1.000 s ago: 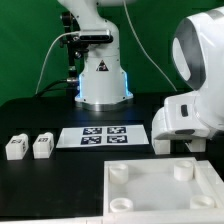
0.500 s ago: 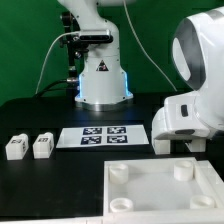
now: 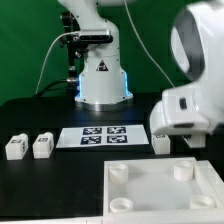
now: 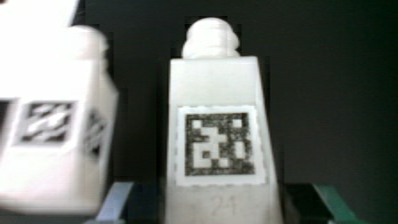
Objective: Assemble one leg
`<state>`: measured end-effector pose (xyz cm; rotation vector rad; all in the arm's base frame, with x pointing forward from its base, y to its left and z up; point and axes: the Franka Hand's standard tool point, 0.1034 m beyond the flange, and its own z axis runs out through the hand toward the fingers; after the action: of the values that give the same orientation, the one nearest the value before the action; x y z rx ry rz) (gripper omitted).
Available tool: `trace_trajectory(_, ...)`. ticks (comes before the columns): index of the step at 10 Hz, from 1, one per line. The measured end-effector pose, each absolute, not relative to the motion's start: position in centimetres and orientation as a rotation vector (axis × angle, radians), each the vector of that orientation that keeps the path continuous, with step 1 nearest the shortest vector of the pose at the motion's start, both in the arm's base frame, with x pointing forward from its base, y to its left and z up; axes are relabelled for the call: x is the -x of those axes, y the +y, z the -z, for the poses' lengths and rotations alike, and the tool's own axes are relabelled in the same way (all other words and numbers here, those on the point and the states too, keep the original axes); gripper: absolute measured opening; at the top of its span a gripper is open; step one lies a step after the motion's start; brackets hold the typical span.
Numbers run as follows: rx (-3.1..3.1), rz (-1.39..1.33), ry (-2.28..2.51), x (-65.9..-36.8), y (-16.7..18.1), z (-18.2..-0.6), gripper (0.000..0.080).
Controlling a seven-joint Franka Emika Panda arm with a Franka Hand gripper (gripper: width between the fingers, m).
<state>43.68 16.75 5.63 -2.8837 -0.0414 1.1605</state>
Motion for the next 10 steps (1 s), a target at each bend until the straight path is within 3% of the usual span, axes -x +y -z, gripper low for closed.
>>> trace_trajectory(1,2.887,-1.085,-0.081,-45.2,15.9,-7.7,0.0291)
trace_trajectory(4,3.047,-0.475,-0.140,-48.7,14.6,-13.8,0.0291)
trace_trajectory(7,3.058,-0.001,-0.130,-49.5,14.6,-13.6,0.0291)
trace_trajectory(8,3.046,0.104,-0.215,-51.0,13.2,-14.0,0.0291)
trace_trajectory(10,3.025,0.425,-0.272,-57.0,9.9,-17.6,0.0292)
